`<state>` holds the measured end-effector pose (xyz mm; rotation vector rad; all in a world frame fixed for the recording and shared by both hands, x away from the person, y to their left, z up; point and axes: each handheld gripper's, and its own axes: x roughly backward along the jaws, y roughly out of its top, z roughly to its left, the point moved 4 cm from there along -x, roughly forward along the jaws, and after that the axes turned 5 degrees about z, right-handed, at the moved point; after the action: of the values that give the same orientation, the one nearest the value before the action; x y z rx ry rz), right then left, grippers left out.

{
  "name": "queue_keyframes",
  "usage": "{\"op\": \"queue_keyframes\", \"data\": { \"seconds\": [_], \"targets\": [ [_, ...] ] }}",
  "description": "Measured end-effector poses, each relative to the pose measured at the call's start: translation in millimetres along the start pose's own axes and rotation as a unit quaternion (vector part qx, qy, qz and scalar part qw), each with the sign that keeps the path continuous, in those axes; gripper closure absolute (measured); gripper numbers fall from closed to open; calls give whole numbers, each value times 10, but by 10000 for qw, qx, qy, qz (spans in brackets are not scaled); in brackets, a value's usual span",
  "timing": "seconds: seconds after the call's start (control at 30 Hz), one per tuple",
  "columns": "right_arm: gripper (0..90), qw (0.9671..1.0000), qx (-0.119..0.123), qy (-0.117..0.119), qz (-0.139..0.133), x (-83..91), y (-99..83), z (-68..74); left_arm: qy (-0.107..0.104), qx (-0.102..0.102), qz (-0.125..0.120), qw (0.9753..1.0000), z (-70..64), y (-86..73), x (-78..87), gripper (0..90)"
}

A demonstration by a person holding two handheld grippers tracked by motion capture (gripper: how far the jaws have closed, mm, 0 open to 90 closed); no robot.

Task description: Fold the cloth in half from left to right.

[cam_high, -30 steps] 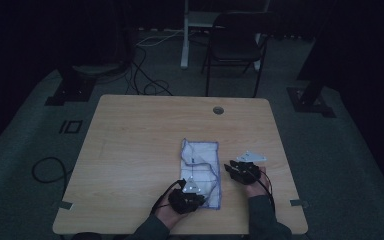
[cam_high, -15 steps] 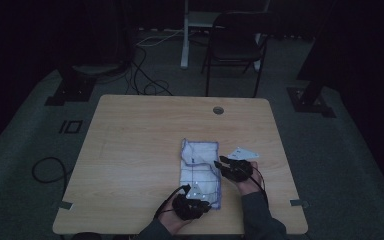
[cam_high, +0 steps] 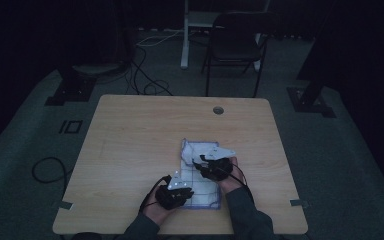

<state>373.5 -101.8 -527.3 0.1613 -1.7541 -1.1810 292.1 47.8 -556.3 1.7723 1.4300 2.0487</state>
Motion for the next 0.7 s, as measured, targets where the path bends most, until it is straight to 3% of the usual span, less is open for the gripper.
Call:
{"op": "queue_keyframes", "data": {
  "seconds": [0.03, 0.2, 0.27, 0.33, 0.37, 0.4, 0.43, 0.47, 0.5, 0.7],
  "targets": [
    [565, 9999, 81, -28, 70, -34, 9, 21, 66, 66, -15, 10000, 69, -33, 11, 800],
    [495, 9990, 371, -13, 243, -186, 50, 118, 114, 153, -21, 9998, 133, -72, 5, 800],
    [498, 9984, 465, -84, 300, -223, 57, 128, 142, 144, 19, 9998, 138, -88, -8, 801],
    [567, 9973, 571, -227, 398, -286, 68, 97, 149, 128, 45, 9998, 136, -100, -22, 803],
    [634, 9974, 542, -239, 411, -299, 71, 69, 155, 122, 55, 9998, 137, -106, -26, 804],
    [634, 9974, 542, -239, 411, -299, 71, 69, 155, 122, 55, 9998, 137, -106, -26, 807],
    [749, 9975, 509, -265, 405, -301, 75, 6, 156, 113, 73, 9998, 140, -110, -22, 810],
    [749, 9975, 509, -265, 405, -301, 75, 6, 156, 113, 73, 9998, 140, -110, -22, 812],
    [817, 9979, 416, -315, 374, -281, 79, -59, 147, 123, 81, 9998, 142, -120, -18, 815],
    [861, 9992, 20, -345, 201, -211, 51, -302, 129, 164, 48, 9998, 147, -133, -18, 822]
  ]
}}
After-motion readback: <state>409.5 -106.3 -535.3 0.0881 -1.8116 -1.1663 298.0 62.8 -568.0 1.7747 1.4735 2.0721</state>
